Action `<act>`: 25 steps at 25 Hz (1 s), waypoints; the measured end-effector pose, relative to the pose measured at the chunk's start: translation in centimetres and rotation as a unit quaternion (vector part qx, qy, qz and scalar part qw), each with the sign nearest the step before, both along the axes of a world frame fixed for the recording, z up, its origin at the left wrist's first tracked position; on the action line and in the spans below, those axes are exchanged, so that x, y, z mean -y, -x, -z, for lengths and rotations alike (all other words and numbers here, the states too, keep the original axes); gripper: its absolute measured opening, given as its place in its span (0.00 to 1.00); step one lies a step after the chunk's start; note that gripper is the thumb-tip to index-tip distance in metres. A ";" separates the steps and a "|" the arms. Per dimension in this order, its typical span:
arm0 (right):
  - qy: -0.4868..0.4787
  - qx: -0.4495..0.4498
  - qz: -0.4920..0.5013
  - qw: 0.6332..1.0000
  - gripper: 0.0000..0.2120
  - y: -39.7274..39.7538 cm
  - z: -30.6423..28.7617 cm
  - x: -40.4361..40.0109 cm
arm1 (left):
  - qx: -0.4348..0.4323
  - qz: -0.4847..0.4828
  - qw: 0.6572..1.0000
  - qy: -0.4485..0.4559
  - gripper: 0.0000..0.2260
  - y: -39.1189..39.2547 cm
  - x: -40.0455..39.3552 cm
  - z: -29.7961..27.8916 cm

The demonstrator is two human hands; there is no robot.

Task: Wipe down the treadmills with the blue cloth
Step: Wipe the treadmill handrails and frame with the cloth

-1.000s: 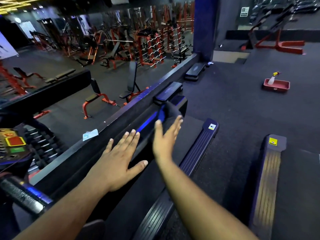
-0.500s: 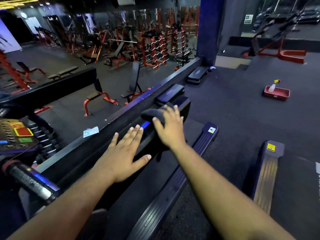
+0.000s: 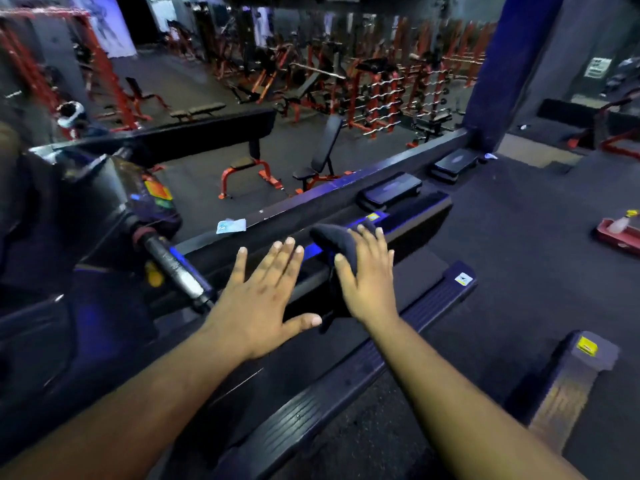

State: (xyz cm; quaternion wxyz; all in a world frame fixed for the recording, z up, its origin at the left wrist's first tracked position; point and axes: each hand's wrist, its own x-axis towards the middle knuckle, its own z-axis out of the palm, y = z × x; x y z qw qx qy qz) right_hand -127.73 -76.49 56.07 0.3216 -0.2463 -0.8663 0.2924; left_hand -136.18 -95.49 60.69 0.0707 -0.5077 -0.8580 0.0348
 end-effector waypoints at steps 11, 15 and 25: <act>-0.180 0.233 -0.154 0.943 0.26 3.6 -5.0 8.6 | 0.002 -0.119 0.992 0.044 0.49 -0.6 18.5 -1.1; -0.197 0.161 -0.219 0.942 0.26 4.8 -4.5 17.5 | 0.034 -0.152 0.988 0.017 0.51 0.7 21.3 -1.7; -0.135 0.318 -0.224 0.911 0.47 4.6 -7.0 19.0 | 0.079 -0.168 0.982 -0.042 0.50 0.9 22.9 -1.6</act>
